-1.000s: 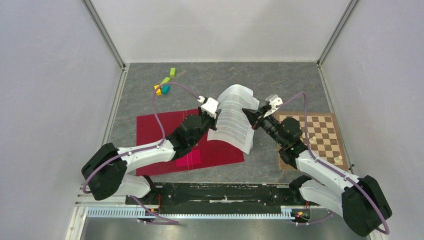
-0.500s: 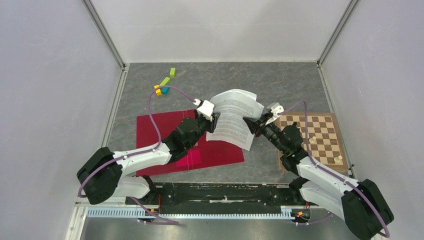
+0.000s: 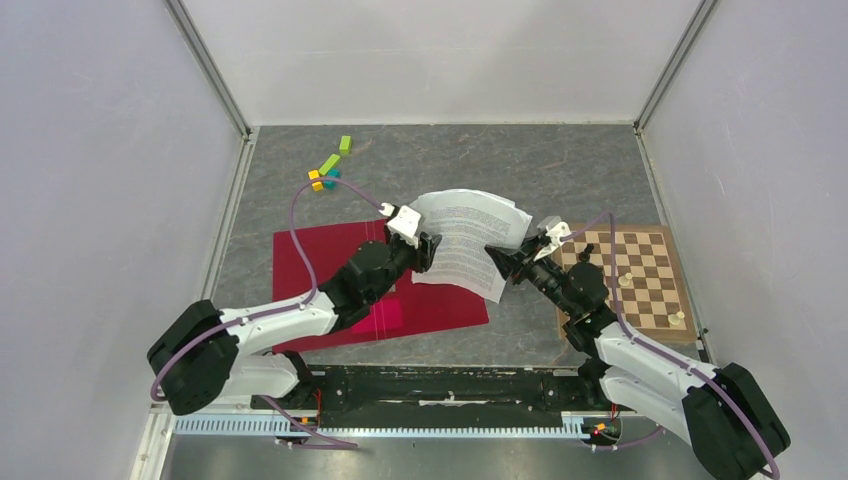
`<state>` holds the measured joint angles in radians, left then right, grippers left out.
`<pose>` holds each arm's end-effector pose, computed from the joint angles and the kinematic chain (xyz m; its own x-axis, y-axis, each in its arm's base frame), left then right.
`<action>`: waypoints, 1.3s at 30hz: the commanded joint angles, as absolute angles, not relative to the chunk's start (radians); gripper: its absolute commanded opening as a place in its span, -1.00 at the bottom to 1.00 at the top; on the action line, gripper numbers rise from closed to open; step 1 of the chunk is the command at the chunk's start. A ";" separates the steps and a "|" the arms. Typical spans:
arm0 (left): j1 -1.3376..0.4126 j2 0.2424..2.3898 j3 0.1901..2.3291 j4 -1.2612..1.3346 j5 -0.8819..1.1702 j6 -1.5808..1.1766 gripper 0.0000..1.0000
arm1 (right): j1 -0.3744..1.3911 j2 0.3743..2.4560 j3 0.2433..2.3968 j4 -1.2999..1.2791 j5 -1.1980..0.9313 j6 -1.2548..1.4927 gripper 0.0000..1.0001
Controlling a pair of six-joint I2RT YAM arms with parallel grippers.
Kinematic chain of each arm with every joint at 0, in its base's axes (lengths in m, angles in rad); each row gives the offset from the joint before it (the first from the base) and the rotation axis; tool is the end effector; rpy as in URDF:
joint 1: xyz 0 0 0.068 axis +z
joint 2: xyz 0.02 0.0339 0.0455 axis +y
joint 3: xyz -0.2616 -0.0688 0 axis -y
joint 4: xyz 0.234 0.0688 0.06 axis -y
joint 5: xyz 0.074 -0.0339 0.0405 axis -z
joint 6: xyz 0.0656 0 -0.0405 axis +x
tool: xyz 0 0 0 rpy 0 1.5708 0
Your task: Put the files into the folder
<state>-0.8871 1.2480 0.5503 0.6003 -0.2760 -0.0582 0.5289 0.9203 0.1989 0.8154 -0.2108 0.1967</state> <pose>0.1979 -0.2146 0.2439 -0.0947 0.0277 -0.9951 0.5700 0.8210 -0.0314 0.1782 0.1201 0.2252 -0.0521 0.1909 -0.9802 -0.6761 0.7156 0.1753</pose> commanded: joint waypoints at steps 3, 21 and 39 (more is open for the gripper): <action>-0.890 1.186 0.535 0.638 -0.240 -0.127 0.18 | 0.546 0.905 0.173 0.890 -0.243 0.210 -0.32; -0.889 1.190 0.518 0.694 -0.206 -0.179 0.22 | 0.587 0.972 0.197 0.918 -0.267 0.212 -0.17; -0.889 1.163 0.531 0.626 -0.163 -0.193 0.26 | 0.597 1.025 0.244 0.948 -0.256 0.207 -0.16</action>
